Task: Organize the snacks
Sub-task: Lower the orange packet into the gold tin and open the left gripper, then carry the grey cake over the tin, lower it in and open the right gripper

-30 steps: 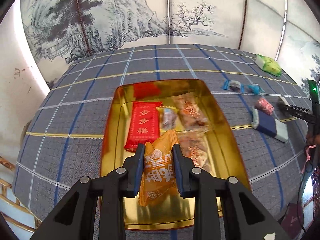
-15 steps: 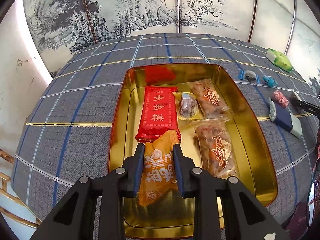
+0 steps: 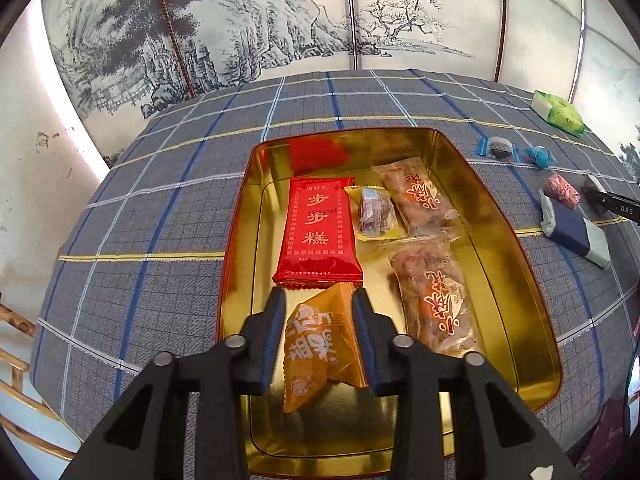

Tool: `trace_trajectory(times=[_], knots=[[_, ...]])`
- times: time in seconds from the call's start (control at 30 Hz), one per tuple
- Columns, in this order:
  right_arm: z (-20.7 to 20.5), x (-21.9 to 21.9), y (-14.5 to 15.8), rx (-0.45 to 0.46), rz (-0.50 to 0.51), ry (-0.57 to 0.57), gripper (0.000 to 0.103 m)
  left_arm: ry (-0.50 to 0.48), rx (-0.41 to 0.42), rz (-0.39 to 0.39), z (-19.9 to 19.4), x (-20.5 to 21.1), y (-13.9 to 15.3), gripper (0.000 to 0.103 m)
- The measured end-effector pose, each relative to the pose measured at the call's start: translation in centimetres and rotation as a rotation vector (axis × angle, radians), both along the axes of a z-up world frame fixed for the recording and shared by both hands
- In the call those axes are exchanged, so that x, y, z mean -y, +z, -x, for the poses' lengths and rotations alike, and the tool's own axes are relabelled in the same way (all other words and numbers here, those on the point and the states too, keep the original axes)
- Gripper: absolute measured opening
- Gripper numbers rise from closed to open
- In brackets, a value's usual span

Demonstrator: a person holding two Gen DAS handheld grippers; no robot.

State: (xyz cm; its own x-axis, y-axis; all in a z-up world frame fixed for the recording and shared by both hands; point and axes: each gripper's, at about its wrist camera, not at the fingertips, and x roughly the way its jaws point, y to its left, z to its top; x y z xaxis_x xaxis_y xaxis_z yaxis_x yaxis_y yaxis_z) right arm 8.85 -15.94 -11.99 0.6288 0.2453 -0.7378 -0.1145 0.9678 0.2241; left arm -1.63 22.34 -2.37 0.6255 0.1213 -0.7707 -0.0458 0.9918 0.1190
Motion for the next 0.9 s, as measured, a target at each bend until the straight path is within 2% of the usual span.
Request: trace_trajectory(times=[0.07, 0.27, 0.63, 0.9], knots=[[0.1, 0.0, 0.0, 0.000, 0.000, -0.002, 0.038, 0.001, 0.020, -0.007, 0.3, 0.1, 0.3, 0.050], [0.9, 0.7, 0.0, -0.003, -0.052, -0.029, 0.038, -0.010, 0.051, -0.030, 0.7, 0.8, 0.9, 0.065], [6.6, 0.3, 0.2, 0.014, -0.104, -0.021, 0.038, -0.007, 0.095, -0.053, 1.4, 1.3, 1.9, 0.077], [10.2, 0.6, 1.8, 0.036, -0.160, -0.026, 0.038, -0.002, 0.111, -0.032, 1.7, 1.2, 2.6, 0.079]])
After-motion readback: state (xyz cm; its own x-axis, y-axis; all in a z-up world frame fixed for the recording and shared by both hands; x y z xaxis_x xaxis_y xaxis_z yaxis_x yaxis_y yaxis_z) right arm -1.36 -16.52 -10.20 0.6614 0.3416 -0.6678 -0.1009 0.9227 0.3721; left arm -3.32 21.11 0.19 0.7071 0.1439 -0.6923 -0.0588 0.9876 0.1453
